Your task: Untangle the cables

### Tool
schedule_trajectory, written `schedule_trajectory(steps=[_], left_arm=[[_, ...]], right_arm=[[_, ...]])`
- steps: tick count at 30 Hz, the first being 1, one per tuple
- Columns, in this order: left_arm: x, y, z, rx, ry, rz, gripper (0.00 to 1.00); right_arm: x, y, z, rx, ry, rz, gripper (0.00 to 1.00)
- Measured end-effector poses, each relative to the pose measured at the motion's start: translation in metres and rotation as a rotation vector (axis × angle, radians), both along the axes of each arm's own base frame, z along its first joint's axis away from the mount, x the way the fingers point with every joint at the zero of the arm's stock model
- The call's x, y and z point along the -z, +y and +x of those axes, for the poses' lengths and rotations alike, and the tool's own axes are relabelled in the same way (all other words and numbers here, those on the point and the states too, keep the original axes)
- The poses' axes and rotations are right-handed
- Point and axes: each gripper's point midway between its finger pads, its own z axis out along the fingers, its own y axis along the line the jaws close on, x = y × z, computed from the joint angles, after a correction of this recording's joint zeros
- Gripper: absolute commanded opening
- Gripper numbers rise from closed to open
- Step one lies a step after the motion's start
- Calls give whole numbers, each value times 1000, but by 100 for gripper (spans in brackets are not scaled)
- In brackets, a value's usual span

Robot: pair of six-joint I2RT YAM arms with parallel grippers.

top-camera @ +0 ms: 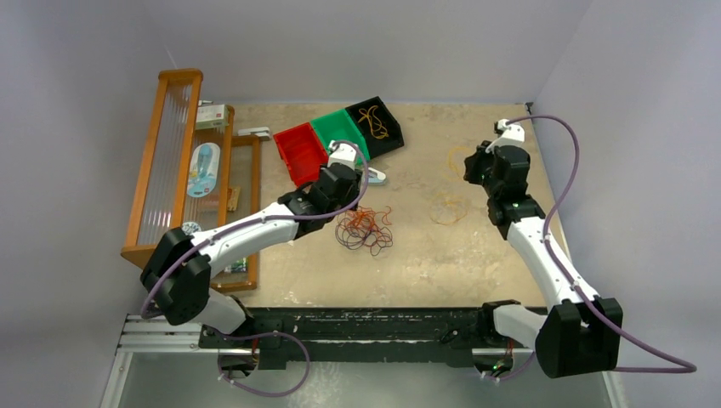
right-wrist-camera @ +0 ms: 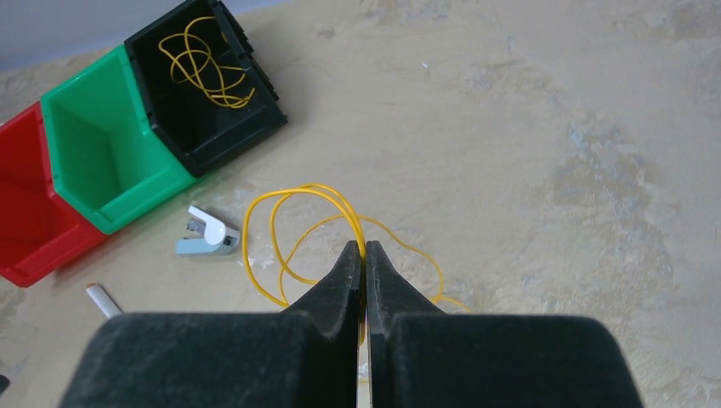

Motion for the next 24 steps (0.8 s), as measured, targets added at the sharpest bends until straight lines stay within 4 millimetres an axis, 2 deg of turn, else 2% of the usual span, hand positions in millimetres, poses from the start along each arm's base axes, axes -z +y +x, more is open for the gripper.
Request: schedule_trajectory(steps=[6, 12, 15, 18, 20, 24], left_arm=[[-20, 9, -1, -12, -42, -44, 51], [-13, 11, -6, -5, -29, -38, 51], [-11, 10, -7, 4, -22, -39, 51], [-11, 9, -7, 7, -21, -42, 51], [-11, 9, -8, 10, -20, -43, 51], [-11, 9, -8, 11, -19, -43, 51]], right_arm=[[-4, 10, 0, -78, -15, -16, 0], [-18, 9, 8, -73, -11, -26, 0], [-16, 8, 15, -58, 35, -27, 0], [7, 9, 10, -55, 132, -17, 0], [29, 12, -2, -63, 213, 3, 4], [78, 14, -38, -57, 374, 42, 25]])
